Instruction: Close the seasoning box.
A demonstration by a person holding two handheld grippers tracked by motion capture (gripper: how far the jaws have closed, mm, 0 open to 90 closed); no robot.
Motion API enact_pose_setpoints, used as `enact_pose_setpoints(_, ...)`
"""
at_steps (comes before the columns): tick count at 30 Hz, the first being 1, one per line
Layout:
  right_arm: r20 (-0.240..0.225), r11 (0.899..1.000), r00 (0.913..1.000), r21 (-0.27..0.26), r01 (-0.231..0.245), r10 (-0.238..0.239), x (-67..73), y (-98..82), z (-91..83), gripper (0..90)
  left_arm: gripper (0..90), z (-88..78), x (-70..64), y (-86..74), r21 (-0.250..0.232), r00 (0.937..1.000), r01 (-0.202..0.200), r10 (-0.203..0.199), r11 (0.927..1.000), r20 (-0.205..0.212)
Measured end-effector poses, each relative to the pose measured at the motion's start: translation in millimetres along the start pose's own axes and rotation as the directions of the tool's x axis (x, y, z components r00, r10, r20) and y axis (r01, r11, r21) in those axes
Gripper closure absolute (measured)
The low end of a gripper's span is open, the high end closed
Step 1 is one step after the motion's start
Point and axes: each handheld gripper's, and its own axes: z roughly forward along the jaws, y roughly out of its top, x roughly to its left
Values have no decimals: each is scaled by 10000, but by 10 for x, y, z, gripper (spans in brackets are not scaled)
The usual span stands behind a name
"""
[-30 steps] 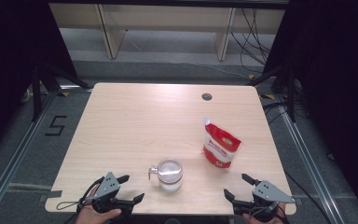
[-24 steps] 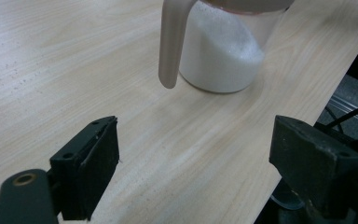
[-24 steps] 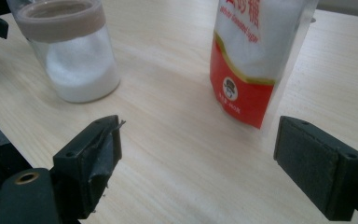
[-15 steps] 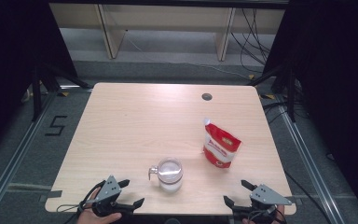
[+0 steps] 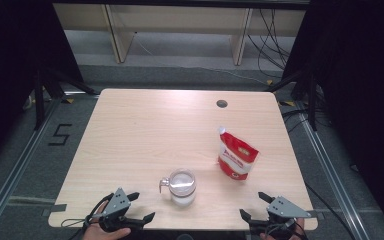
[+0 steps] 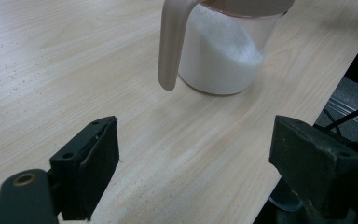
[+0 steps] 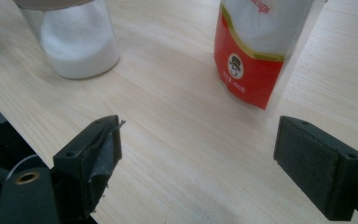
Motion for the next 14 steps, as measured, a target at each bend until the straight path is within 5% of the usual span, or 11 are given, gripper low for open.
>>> enact_pose_setpoints(2, 147, 9996, 9995, 24, 281, -281, -23, 2, 4, 160, 154, -2, 3, 1, -19, 10000, 4, -4, 10000, 0)
enact_pose_setpoints(14, 35, 10000, 10000, 74, 44, -44, -80, 28, 82, 169, 154, 41, 11, -14, 222, 10000, -29, 29, 9997, -6)
